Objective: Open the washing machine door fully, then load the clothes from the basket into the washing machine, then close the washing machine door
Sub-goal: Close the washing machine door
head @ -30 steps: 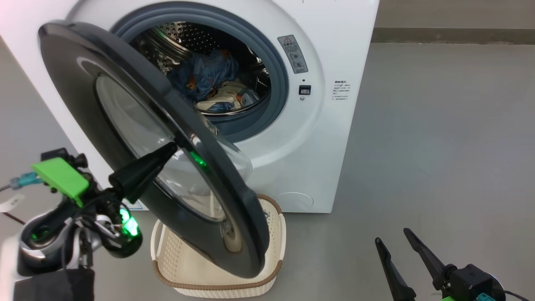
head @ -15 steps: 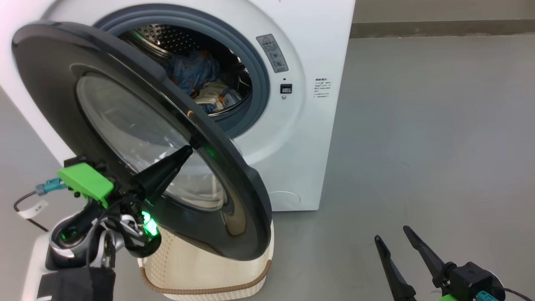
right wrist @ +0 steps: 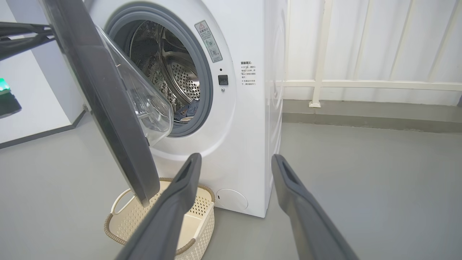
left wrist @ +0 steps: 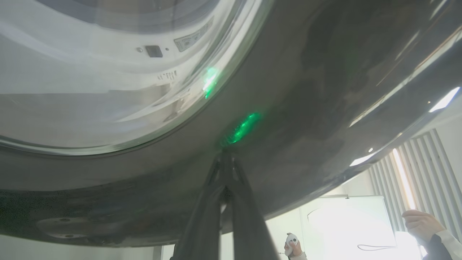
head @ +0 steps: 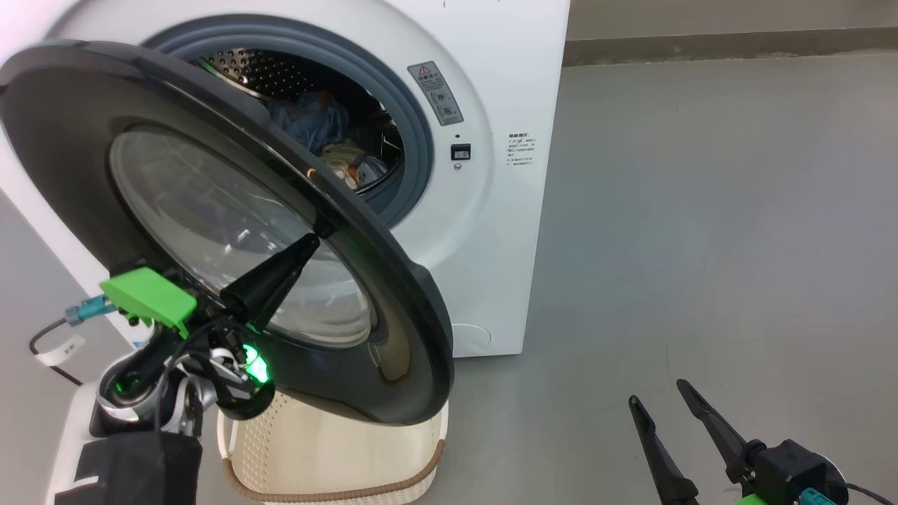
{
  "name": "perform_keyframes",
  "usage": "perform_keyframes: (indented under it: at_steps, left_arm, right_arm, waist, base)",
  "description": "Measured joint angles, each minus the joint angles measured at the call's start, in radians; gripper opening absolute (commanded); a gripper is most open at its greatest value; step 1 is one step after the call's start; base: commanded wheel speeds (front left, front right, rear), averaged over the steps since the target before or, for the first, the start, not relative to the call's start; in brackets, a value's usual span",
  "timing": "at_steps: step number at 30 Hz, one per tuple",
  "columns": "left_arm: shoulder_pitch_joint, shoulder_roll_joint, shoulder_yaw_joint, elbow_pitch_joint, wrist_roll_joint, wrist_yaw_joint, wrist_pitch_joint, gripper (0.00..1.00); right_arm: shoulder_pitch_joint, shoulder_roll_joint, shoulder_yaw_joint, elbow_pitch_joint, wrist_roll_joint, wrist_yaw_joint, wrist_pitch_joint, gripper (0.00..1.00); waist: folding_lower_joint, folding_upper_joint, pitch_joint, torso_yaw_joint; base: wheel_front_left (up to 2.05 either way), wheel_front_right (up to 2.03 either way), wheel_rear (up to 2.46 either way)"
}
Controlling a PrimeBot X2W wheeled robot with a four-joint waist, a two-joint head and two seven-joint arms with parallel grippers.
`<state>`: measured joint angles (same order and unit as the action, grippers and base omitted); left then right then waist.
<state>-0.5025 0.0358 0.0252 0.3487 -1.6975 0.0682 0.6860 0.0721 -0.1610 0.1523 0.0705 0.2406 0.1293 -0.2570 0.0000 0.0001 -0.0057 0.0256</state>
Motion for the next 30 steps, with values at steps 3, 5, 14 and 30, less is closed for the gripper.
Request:
perform_keyframes:
  at_steps: [3,5,14,30]
  left_arm:
    - [-0.007,0.0,-0.001,0.015,-0.005,-0.005,-0.001,0.0]
    - [-0.012,0.0,-0.002,0.026,-0.006,-0.012,-0.006,0.0]
    - [-0.016,0.003,-0.01,0.057,0.021,-0.046,-0.04,0.0]
    - [0.197,0.159,-0.064,-0.152,0.397,-0.154,-0.286,1.0]
  right_arm:
    - [0.0,-0.001,0.001,0.0,0.0,0.0,0.0,1.0]
    - [0.0,-0.002,0.001,0.0,0.0,0.0,0.0,1.0]
    - [0.0,-0.002,0.001,0.0,0.0,0.0,0.0,1.0]
    - [0.003,0.003,-0.015,-0.006,0.0,0.0,0.0,1.0]
  waist:
    - [0.0,0.0,-0.001,-0.002]
    - [0.0,0.0,-0.001,-0.004]
    - [0.0,0.0,-0.003,-0.003]
    - [0.0,0.0,-0.001,0.01]
  base:
    - [0.0,0.0,0.0]
    - [0.0,0.0,0.0]
    - [0.0,0.0,0.0]
    - [0.0,0.0,0.0]
